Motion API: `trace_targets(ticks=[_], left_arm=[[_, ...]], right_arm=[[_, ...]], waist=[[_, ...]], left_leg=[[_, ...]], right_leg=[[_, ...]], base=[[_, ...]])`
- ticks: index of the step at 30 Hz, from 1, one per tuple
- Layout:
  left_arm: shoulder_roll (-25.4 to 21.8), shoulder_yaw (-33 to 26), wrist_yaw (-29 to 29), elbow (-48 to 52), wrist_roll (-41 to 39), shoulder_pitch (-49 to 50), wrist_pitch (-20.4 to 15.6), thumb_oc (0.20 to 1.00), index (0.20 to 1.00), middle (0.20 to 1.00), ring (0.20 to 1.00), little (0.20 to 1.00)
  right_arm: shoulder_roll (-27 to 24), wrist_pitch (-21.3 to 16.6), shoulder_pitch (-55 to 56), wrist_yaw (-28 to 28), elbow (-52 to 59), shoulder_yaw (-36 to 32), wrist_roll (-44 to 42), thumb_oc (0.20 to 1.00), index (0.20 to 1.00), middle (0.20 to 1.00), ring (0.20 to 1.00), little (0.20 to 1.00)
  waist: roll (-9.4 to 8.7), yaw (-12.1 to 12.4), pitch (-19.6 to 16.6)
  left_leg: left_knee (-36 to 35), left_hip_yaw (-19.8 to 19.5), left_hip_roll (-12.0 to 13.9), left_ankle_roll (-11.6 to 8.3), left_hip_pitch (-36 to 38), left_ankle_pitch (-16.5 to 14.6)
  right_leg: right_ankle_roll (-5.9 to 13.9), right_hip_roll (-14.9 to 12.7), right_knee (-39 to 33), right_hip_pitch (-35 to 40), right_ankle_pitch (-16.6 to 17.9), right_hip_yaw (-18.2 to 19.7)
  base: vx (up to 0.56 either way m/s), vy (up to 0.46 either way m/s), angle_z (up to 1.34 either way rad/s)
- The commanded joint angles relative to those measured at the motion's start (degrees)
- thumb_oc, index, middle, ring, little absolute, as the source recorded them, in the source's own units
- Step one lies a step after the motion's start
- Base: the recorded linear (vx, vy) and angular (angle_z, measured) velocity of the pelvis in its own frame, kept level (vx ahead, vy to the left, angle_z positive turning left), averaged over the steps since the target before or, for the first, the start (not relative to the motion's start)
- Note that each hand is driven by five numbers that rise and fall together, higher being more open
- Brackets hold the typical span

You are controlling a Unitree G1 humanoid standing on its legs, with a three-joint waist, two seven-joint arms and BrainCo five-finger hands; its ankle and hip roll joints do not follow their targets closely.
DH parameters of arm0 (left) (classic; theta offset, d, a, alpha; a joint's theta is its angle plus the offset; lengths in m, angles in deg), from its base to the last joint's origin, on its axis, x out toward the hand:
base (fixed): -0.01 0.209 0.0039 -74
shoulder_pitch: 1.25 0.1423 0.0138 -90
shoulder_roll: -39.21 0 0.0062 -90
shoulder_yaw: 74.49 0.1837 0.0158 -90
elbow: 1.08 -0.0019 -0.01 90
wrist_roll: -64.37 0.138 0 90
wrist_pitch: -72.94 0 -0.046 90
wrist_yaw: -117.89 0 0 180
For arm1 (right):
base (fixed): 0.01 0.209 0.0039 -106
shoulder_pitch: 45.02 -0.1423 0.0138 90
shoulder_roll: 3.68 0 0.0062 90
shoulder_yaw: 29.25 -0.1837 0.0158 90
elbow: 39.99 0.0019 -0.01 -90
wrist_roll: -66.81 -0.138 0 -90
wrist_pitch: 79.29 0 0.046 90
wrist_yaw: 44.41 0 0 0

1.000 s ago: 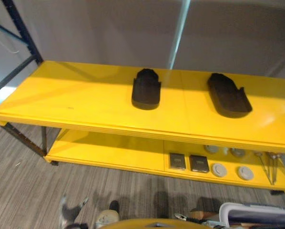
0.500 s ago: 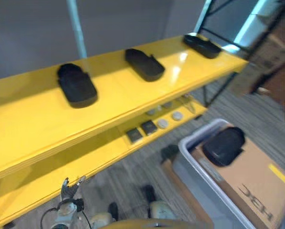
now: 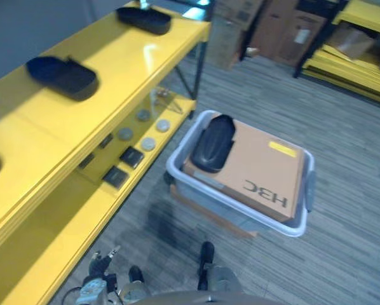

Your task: Move parts from the plastic box to the shelf.

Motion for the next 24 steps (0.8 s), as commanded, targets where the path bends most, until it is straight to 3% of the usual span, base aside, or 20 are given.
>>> trace_targets(ticks=[1,2,4,5,7,9,12,15,17,21,24], left_arm=[[-3.09,-1.19,-4.6,1.72,-1.86,-2.58,-0.77,1.0,1.0,1.0,1.0,1.0],[-3.04,-1.56,-5.1,2.1,-2.93,-2.54,-0.53,1.0,1.0,1.0,1.0,1.0],[-1.95,-2.91,-5.48,2.2,-5.13,-2.58,-1.34,1.0,1.0,1.0,1.0,1.0],[-1.62,-3.13,-5.43,2.43,-5.24,-2.77,-1.38,1.0,1.0,1.0,1.0,1.0],[0.17,-2.41,-6.04,1.61,-4.49,-3.04,-1.46,1.0,1.0,1.0,1.0,1.0],[1.13,-0.18,-7.84,-0.33,-1.36,-2.5,-2.58,1.0,1.0,1.0,1.0,1.0],[1.08,0.91,-8.01,-1.08,0.74,-2.33,-2.39,1.0,1.0,1.0,1.0,1.0],[0.14,1.77,-8.14,-0.85,4.12,-1.97,-2.61,1.0,1.0,1.0,1.0,1.0],[-2.28,0.51,-8.67,1.6,2.23,-0.11,-1.28,1.0,1.0,1.0,1.0,1.0],[-4.46,-2.67,-9.05,5.17,2.32,3.27,-0.18,1.0,1.0,1.0,1.0,1.0],[-4.34,-5.17,-9.69,6.03,0.11,5.17,0.51,1.0,1.0,1.0,1.0,1.0]], right_arm=[[-0.22,-4.21,-1.71,0.38,0.13,2.56,2.88,1.0,1.0,1.0,1.0,1.0],[-0.51,-4.71,-1.9,-0.26,0.82,3.09,3.33,1.0,1.0,1.0,1.0,1.0],[-1.67,-6.24,-2.62,-0.97,2.41,4.42,5.0,1.0,1.0,1.0,1.0,1.0],[-2.12,-6.86,-3.07,-1.06,2.9,4.9,4.39,1.0,1.0,1.0,1.0,1.0],[-2.43,-9.64,-4.42,0.54,3.54,5.78,4.44,1.0,1.0,1.0,1.0,1.0],[-2.14,-13.26,-5.86,-1.71,6.91,8.77,-3.38,1.0,1.0,1.0,1.0,1.0],[-1.57,-12.46,-5.06,-8.98,8.57,9.46,4.62,1.0,1.0,1.0,1.0,1.0],[-1.6,-18.78,-5.08,-15.65,10.4,10.22,9.62,1.0,1.0,1.0,1.0,1.0],[-2.77,-20.18,-3.55,-22.93,23.09,10.84,10.27,1.0,1.0,1.0,1.0,1.0],[-6.36,-22.19,2.22,-31.83,48.32,7.51,13.15,1.0,1.0,1.0,1.0,1.0],[-11.65,-21.75,7.71,-32.66,72.64,2.53,13.9,1.0,1.0,1.0,1.0,1.0]], waist=[[-2.07,0.0,0.83],[-1.9,-0.03,1.11],[-1.4,0.66,2.23],[-1.42,0.94,2.43],[-0.29,2.39,2.36],[0.68,4.76,1.48],[0.54,4.11,1.0],[-0.17,4.05,1.15],[-0.79,3.71,1.45],[-0.77,1.07,0.6],[-1.77,-0.73,0.18]], left_leg=[[7.65,-4.69,-2.66,3.6,-0.13,-4.89],[10.9,-5.56,-1.74,3.08,-1.28,-3.58],[20.99,-10.24,-2.23,2.61,-6.05,-1.21],[22.34,-11.37,-2.71,2.46,-8.43,0.13],[10.47,-12.61,-4.17,1.8,-9.55,0.66],[0.27,-19.21,-5.07,1.1,-9.43,4.49],[-0.57,-18.74,-6.7,1.65,-8.36,3.83],[-1.12,-17.27,-8.66,3.04,-6.7,2.31],[-1.2,-14.75,-8.62,4.12,-5.86,2.06],[-1.61,-14.71,-8.51,6.22,-7.58,3.13],[-1.29,-14.09,-8.91,6.1,-7.76,2.91]], right_leg=[[4.51,-6.78,-1.66,-1.59,4.97,5.7],[3.56,-6.03,-1.2,-1.24,4.23,6.16],[0.81,-3.42,-1.47,0.79,2.49,8.12],[0.1,-2.93,-2.25,1.65,2.06,8.57],[0.94,-2.64,-3.88,3.61,1.27,9.57],[2.04,-2.48,-4.23,3.73,-0.27,11.36],[3.25,-3.46,-4.23,2.95,0.54,11.23],[5.37,-5.4,-4.23,1.43,3.27,10.23],[5.71,-5.31,-2.15,1.21,3.6,8.67],[2.01,0.59,3.39,0.45,-2.58,12.82],[1.5,1.35,0.4,1.65,-2.18,13.62]], base=[[0.14,-0.176,-0.26],[0.2,-0.216,-0.3],[0.16,-0.139,-0.57],[0.16,0.064,-0.97],[0.21,0.305,-0.65],[0.17,0.573,-0.38],[0.06,0.351,-0.75],[0.06,0.162,-0.06],[0.04,0.076,-0.1],[-0.01,0.05,-0.07],[0.01,-0.01,-0.04]])
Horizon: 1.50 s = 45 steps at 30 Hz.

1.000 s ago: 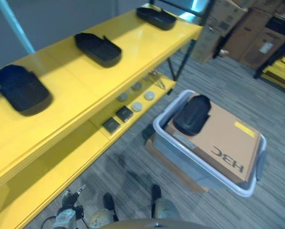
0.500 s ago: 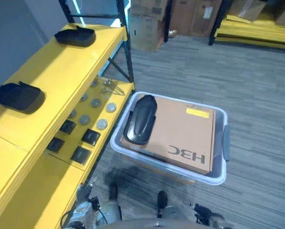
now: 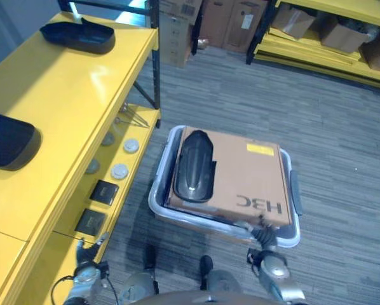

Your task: Move parts from the plastic box to the shelf.

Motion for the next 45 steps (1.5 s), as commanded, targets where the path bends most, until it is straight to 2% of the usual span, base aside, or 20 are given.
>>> trace_targets(ticks=[1,3,4,8,10,14,18,19,20,27,28,30,32,37,40,41,42,43,44,45], left_arm=[[1.84,-0.59,-0.94,-1.89,-2.45,0.94,0.63,1.0,1.0,1.0,1.0,1.0],[2.57,-1.66,-0.42,-2.26,-3.0,1.4,0.92,1.0,1.0,1.0,1.0,1.0],[3.8,-2.08,0.08,-1.96,-1.62,2.28,0.39,1.0,1.0,1.0,1.0,1.0],[5.31,-0.12,1.34,-1.05,3.23,3.21,-1.91,1.0,1.0,1.0,1.0,1.0],[4.73,3.06,1.11,0.35,4.73,2.25,-2.52,1.0,1.0,1.0,1.0,1.0],[3.14,5.28,1.46,0.9,3.16,0.03,-2.21,1.0,1.0,1.0,1.0,1.0],[0.89,7.03,1.68,0.46,1.83,-3.45,-1.55,1.0,1.0,1.0,1.0,1.0],[0.84,7.02,1.71,0.46,1.83,-3.58,-1.54,1.0,1.0,1.0,1.0,1.0],[0.06,7.31,1.89,0.46,1.88,-5.67,-0.59,1.0,1.0,1.0,1.0,1.0],[0.33,7.89,2.4,-0.92,2.94,-7.28,-0.39,1.0,1.0,1.0,1.0,1.0],[0.29,8.28,2.73,-1.29,2.29,-8.06,-0.98,1.0,1.0,1.0,1.0,1.0],[0.41,8.5,2.81,-1.51,1.81,-8.41,-1.68,1.0,1.0,1.0,1.0,1.0],[0.53,8.72,3.22,-0.8,1.2,-9.55,-3.0,1.0,1.0,1.0,1.0,1.0],[0.32,9.49,3.38,2.2,0.58,-11.18,-3.49,1.0,1.0,1.0,1.0,1.0],[-0.08,9.9,3.52,3.3,0.08,-12.1,-3.44,1.0,1.0,1.0,1.0,1.0],[-0.27,10.16,3.77,3.39,-0.03,-12.6,-3.3,1.0,1.0,1.0,1.0,1.0],[-0.5,10.46,3.95,3.49,0.24,-13.1,-3.15,1.0,1.0,1.0,1.0,1.0],[-0.68,10.69,4.03,3.42,0.48,-13.27,-3.24,1.0,1.0,1.0,1.0,1.0],[-0.78,10.77,4.09,3.38,0.45,-13.28,-3.3,1.0,1.0,1.0,1.0,1.0],[-1.39,11.2,4.54,3.21,0.0,-13.44,-3.08,1.0,1.0,1.0,1.0,1.0]], right_arm=[[-8.71,-4.62,-0.46,-2.74,13.18,-4.75,2.66,1.0,1.0,1.0,1.0,1.0],[-10.34,-5.43,0.8,-1.07,19.41,-6.8,3.62,1.0,1.0,1.0,1.0,1.0],[-12.08,-3.14,0.94,1.43,24.15,-8.12,4.11,1.0,1.0,1.0,1.0,1.0],[-15.05,-2.91,-1.69,2.12,24.66,-8.47,4.35,1.0,1.0,1.0,1.0,1.0],[-17.32,-0.99,-8.34,0.62,20.44,-6.6,4.95,1.0,1.0,1.0,1.0,1.0],[-19.04,0.94,-17.33,-2.08,14.73,-2.56,5.84,1.0,1.0,1.0,1.0,1.0],[-20.58,6.1,-30.91,-3.89,7.06,2.82,6.89,1.0,1.0,1.0,1.0,1.0],[-20.58,6.33,-31.38,-3.9,6.81,2.98,6.84,1.0,1.0,1.0,1.0,1.0],[-20.78,9.61,-37.81,-4.9,3.31,5.35,7.87,1.0,1.0,1.0,1.0,1.0],[-22.09,13.02,-44.79,-6.17,-1.59,7.12,10.03,1.0,1.0,1.0,1.0,1.0],[-23.27,16.25,-47.5,-6.46,-3.89,8.15,10.64,1.0,1.0,1.0,1.0,1.0],[-23.44,17.63,-48.47,-7.31,-5.0,8.93,11.12,1.0,1.0,1.0,1.0,1.0],[-23.3,20.71,-49.3,-8.16,-6.3,10.01,12.66,1.0,1.0,1.0,1.0,1.0],[-22.15,24.51,-48.32,-3.67,-7.18,11.51,14.33,1.0,1.0,1.0,1.0,1.0],[-21.18,24.37,-47.94,1.63,-9.66,13.71,14.13,1.0,1.0,1.0,1.0,1.0],[-20.65,25.15,-48.45,4.94,-11.54,14.88,15.44,1.0,1.0,1.0,1.0,1.0],[-20.26,24.97,-49.19,8.01,-14.75,16.75,16.19,0.871,0.871,0.871,0.871,0.871],[-20.03,24.99,-49.97,10.19,-17.26,18.2,17.13,0.564,0.564,0.564,0.564,0.564],[-20.02,24.73,-50.28,10.79,-18.16,18.68,17.61,0.407,0.407,0.407,0.407,0.407],[-20.28,25.24,-52.0,14.8,-23.0,21.32,19.51,0.2,0.2,0.2,0.2,0.2]], waist=[[0.3,-1.32,-0.97],[0.06,-1.87,-1.31],[-0.05,-2.09,-1.63],[0.01,-1.19,-1.56],[0.24,0.36,0.14],[1.08,2.31,2.23],[1.9,4.58,4.55],[1.91,4.6,4.64],[2.08,5.7,6.29],[2.2,7.02,8.59],[2.4,7.53,9.76],[2.48,7.61,10.34],[2.79,7.54,11.73],[3.26,7.36,13.8],[3.38,7.48,14.85],[3.41,7.63,15.27],[3.55,7.92,15.67],[3.59,8.26,15.85],[3.6,8.42,15.9],[3.72,9.23,15.86]], left_leg=[[0.75,1.92,2.08,0.15,0.28,-2.09],[0.67,1.95,2.04,-0.17,0.83,-2.3],[0.63,1.99,2.25,-0.44,1.29,-2.53],[0.74,2.03,2.52,-0.48,1.65,-2.92],[1.14,1.66,2.49,-0.48,0.33,-2.74],[0.87,0.6,2.28,-0.76,-1.11,-2.27],[0.49,-1.3,1.74,-0.98,-3.46,-1.61],[0.5,-1.37,1.73,-0.99,-3.56,-1.59],[0.68,-2.45,1.39,-1.01,-5.13,-1.2],[2.15,-4.16,0.64,-1.06,-7.34,-1.16],[3.41,-4.47,0.36,-1.06,-8.39,-1.49],[4.07,-4.56,0.27,-1.07,-8.86,-1.72],[5.48,-4.64,0.07,-1.04,-10.25,-1.97],[6.8,-4.92,-0.41,-0.83,-11.89,-2.04],[7.7,-5.04,-0.66,-0.71,-12.9,-2.06],[8.04,-5.14,-0.76,-0.71,-13.19,-2.15],[8.16,-5.21,-0.8,-0.73,-13.4,-2.08],[8.18,-5.29,-0.83,-0.78,-13.48,-2.03],[8.15,-5.32,-0.84,-0.8,-13.48,-2.0],[7.66,-5.42,-0.78,-0.91,-13.31,-1.7]], right_leg=[[-0.77,1.32,-3.3,-1.84,5.11,2.3],[-0.67,1.44,-5.63,-1.03,6.05,2.71],[-0.72,1.61,-6.6,-0.73,6.19,3.39],[-1.17,1.87,-6.81,-0.6,5.89,3.81],[-1.35,1.72,-6.81,-1.61,6.28,3.74],[-1.25,1.43,-6.81,-2.74,6.53,3.04],[-1.09,0.77,-6.81,-4.57,6.95,2.0],[-1.09,0.74,-6.81,-4.63,6.96,1.94],[-1.24,0.38,-6.81,-5.61,7.17,1.23],[-1.64,-0.28,-6.81,-6.4,7.33,0.33],[-1.6,-0.95,-6.4,-6.85,7.35,0.17],[-1.64,-1.15,-6.1,-7.06,7.26,0.22],[-1.87,-1.36,-4.93,-8.08,6.96,0.27],[-2.05,-1.53,-3.14,-9.77,6.42,0.24],[-2.15,-1.68,-2.04,-10.84,6.17,0.02],[-2.22,-1.71,-1.87,-11.0,6.05,-0.14],[-2.28,-1.77,-1.83,-11.0,6.0,-0.38],[-2.31,-1.83,-1.82,-10.94,5.97,-0.6],[-2.31,-1.86,-1.82,-10.9,5.95,-0.7],[-2.26,-1.97,-1.98,-10.54,5.9,-1.4]], base=[[0.03,-0.024,-0.22],[0.08,-0.041,-0.16],[0.12,-0.051,-0.25],[0.08,-0.049,-0.2],[-0.08,-0.056,-0.06],[-0.08,-0.019,-0.01],[-0.08,-0.001,0.18],[-0.12,-0.01,0.3],[-0.1,-0.013,0.35],[-0.04,-0.002,0.22],[-0.04,0.019,0.08],[-0.03,0.021,0.06],[-0.06,0.039,0.07],[-0.05,0.02,0.01],[-0.04,-0.006,0.03],[-0.03,-0.012,0.04],[-0.03,-0.019,0.04],[-0.01,-0.019,0.04],[-0.01,-0.04,0.02],[0.0,-0.031,0.01]])
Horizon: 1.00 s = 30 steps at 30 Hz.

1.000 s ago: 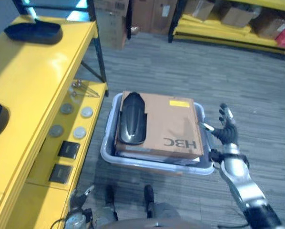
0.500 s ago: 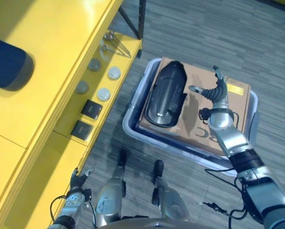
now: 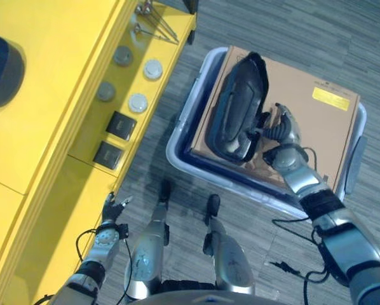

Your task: Move parts from the plastic box to the shelf.

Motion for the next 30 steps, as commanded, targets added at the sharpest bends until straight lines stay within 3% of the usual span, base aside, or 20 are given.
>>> trace_targets(ticks=[1,3,8,9,12,14,19,23,28,30], left_arm=[[-1.93,0.98,0.38,-1.46,-1.16,0.08,-1.18,1.0,1.0,1.0,1.0,1.0],[-2.4,1.45,0.67,-1.76,-0.95,0.29,-0.6,1.0,1.0,1.0,1.0,1.0],[-2.88,1.0,1.63,-2.56,-1.6,1.85,-0.66,1.0,1.0,1.0,1.0,1.0],[-2.78,0.22,2.06,-2.29,-1.5,2.79,-1.7,1.0,1.0,1.0,1.0,1.0],[-2.79,-0.67,2.74,-1.35,-1.38,3.89,-2.73,1.0,1.0,1.0,1.0,1.0],[-3.12,-2.01,4.34,2.0,-1.58,5.28,-1.98,1.0,1.0,1.0,1.0,1.0],[-5.54,-1.24,4.43,12.9,5.3,7.18,-1.44,1.0,1.0,1.0,1.0,1.0],[-10.15,0.08,7.81,25.76,4.36,5.83,1.66,1.0,1.0,1.0,1.0,1.0],[-11.27,1.26,13.54,35.7,2.68,0.99,6.3,1.0,1.0,1.0,1.0,1.0],[-11.07,2.36,15.38,39.39,0.23,-1.44,9.73,1.0,1.0,1.0,1.0,1.0]], right_arm=[[-0.86,0.3,0.97,11.66,-3.67,6.14,1.55,0.2,0.2,0.2,0.2,0.2],[-1.17,1.86,-0.78,13.36,-8.0,8.37,3.07,0.2,0.2,0.2,0.2,0.2],[-1.82,5.0,-0.66,8.84,-13.43,8.91,1.54,0.2,0.2,0.2,0.2,0.2],[-1.94,2.44,1.81,3.81,-14.26,6.81,-2.56,0.2,0.2,0.2,0.2,0.2],[-1.85,-1.31,5.39,-0.95,-13.47,3.35,-3.47,0.2,0.2,0.2,0.2,0.2],[-2.06,-5.95,11.45,-5.44,-9.46,-1.9,-3.85,0.2,0.2,0.2,0.2,0.2],[-2.71,-13.55,20.09,-9.22,-3.27,-9.35,-2.17,0.2,0.2,0.2,0.2,0.2],[-3.67,-16.0,23.51,-12.03,3.41,-12.26,2.44,0.2,0.2,0.2,0.2,0.2],[-5.07,-17.32,22.77,-14.45,9.65,-13.09,8.98,0.2,0.2,0.2,0.2,0.2],[-6.08,-16.97,20.82,-14.31,12.13,-13.0,11.57,0.2,0.2,0.2,0.2,0.2]], waist=[[-1.47,1.91,-1.39],[-1.39,2.74,-1.81],[-1.76,3.56,-3.96],[-2.17,3.51,-5.18],[-2.89,3.28,-6.89],[-3.9,2.56,-9.49],[-4.61,2.18,-13.84],[-4.72,1.78,-18.43],[-4.88,0.67,-21.59],[-4.91,0.22,-22.33]], left_leg=[[7.51,-1.56,-0.87,-0.24,-1.35,-7.39],[6.99,-1.84,-0.84,-0.39,-0.87,-7.22],[4.88,-2.1,-0.24,-0.8,1.67,-7.09],[4.15,-2.02,0.15,-0.98,3.09,-7.11],[3.78,-1.78,0.54,-1.16,4.64,-7.27],[3.27,-1.25,1.13,-1.34,6.57,-7.41],[2.05,-0.29,1.95,-1.57,9.76,-7.44],[0.5,0.8,2.64,-1.78,12.32,-6.83],[0.17,1.64,2.98,-1.7,14.38,-7.13],[0.15,1.92,3.05,-1.61,15.07,-7.41]], right_leg=[[0.05,-4.08,4.51,-3.5,-0.78,2.05],[0.05,-4.18,4.19,-2.85,-0.84,1.21],[0.05,-3.85,2.61,-0.52,-0.83,0.16],[0.03,-3.58,1.82,0.78,-0.69,-0.16],[0.14,-3.38,1.06,2.14,-0.35,-0.32],[0.35,-3.13,0.53,3.53,-0.08,-0.27],[0.84,-2.88,-0.06,6.13,0.05,-0.47],[1.34,-2.62,-0.29,8.3,0.22,-0.44],[1.38,-2.45,-0.29,10.37,-0.22,-0.64],[1.31,-2.42,-0.29,11.04,-0.51,-0.65]], base=[[0.0,-0.041,0.02],[0.02,-0.032,0.05],[0.02,-0.018,0.1],[0.06,-0.035,0.09],[0.07,-0.054,0.1],[0.09,-0.093,0.05],[0.06,-0.083,0.01],[0.05,-0.095,-0.11],[0.0,-0.046,-0.08],[-0.03,-0.014,-0.05]])
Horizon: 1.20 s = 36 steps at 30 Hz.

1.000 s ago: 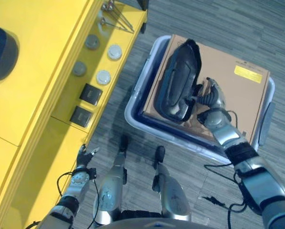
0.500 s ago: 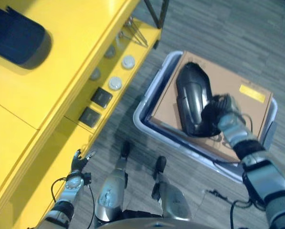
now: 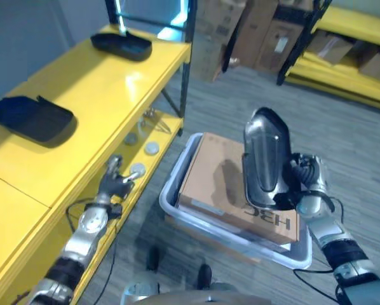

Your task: Move parts from the plastic box to the shelf.

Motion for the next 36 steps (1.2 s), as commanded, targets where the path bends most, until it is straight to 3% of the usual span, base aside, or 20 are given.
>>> trace_targets(ticks=[1,5,13,19,26,27,30,36], left_arm=[[0.58,3.39,5.56,2.24,-6.66,-5.38,6.14,1.0,1.0,1.0,1.0,1.0],[1.8,6.86,6.18,5.36,-6.6,-11.54,12.69,1.0,1.0,1.0,1.0,1.0],[6.34,9.68,4.56,6.69,-15.68,-18.94,20.1,1.0,1.0,1.0,1.0,1.0],[9.9,10.1,2.83,5.53,-23.14,-21.54,21.02,1.0,1.0,1.0,1.0,1.0],[11.87,10.17,1.48,5.08,-26.47,-22.78,21.56,1.0,1.0,1.0,1.0,1.0],[11.74,10.91,0.98,4.59,-29.12,-23.3,19.72,1.0,1.0,1.0,1.0,1.0],[10.98,9.47,-0.01,7.2,-30.54,-22.3,21.33,1.0,1.0,1.0,1.0,1.0],[8.45,8.02,3.5,7.01,-38.46,-22.77,18.78,1.0,1.0,1.0,1.0,1.0]], right_arm=[[-4.89,-2.93,-7.6,-3.15,5.14,0.6,7.94,0.2,0.2,0.2,0.2,0.2],[-6.89,-2.27,-13.23,-0.8,9.47,2.99,10.85,0.2,0.2,0.2,0.2,0.2],[-5.38,-4.34,-21.0,1.84,12.79,7.96,14.24,0.2,0.2,0.2,0.2,0.2],[-2.8,-5.56,-25.58,4.18,13.11,11.78,15.32,0.2,0.2,0.2,0.2,0.2],[0.23,-8.6,-27.24,5.92,14.42,14.33,13.62,0.2,0.2,0.2,0.2,0.2],[0.05,-8.49,-27.28,5.93,16.03,14.8,12.17,0.2,0.2,0.2,0.2,0.2],[0.98,-8.81,-25.93,6.9,19.23,14.4,10.51,0.2,0.2,0.2,0.2,0.2],[2.09,-11.24,-25.6,9.14,22.42,15.48,5.43,0.2,0.2,0.2,0.2,0.2]], waist=[[-1.39,0.48,-1.42],[-1.2,-1.1,-2.59],[-0.89,-2.81,-3.78],[-0.73,-3.22,-4.29],[-0.59,-3.38,-4.33],[-0.63,-3.33,-4.21],[-0.34,-3.44,-4.22],[0.21,-3.26,-4.0]], left_leg=[[0.57,2.22,1.34,-0.21,3.91,-4.09],[0.44,2.87,1.33,0.06,5.61,-4.95],[0.3,3.77,1.5,0.28,7.1,-5.94],[0.3,3.98,1.57,0.31,7.42,-6.35],[0.3,4.08,1.54,0.31,7.39,-6.49],[0.3,3.75,1.13,0.23,7.27,-6.79],[0.3,3.4,1.15,0.15,7.14,-6.78],[0.3,3.85,1.03,0.4,7.28,-6.69]], right_leg=[[1.96,-3.51,-0.14,-0.48,2.24,0.7],[2.03,-3.29,-0.08,0.66,1.5,1.52],[2.3,-3.16,-0.14,1.33,0.79,2.75],[2.3,-3.02,-0.14,1.34,0.4,3.31],[2.33,-3.01,-0.14,1.25,0.26,3.51],[2.5,-2.99,-0.14,1.22,0.24,3.61],[2.47,-3.09,-0.14,1.04,0.03,4.09],[2.35,-3.27,-0.14,1.21,0.26,3.31]], base=[[-0.02,-0.004,-0.05],[-0.03,0.012,-0.09],[-0.03,0.023,-0.1],[-0.03,0.033,-0.08],[0.0,0.007,-0.01],[0.0,0.0,0.0],[-0.01,0.037,0.0],[0.0,0.014,-0.03]])
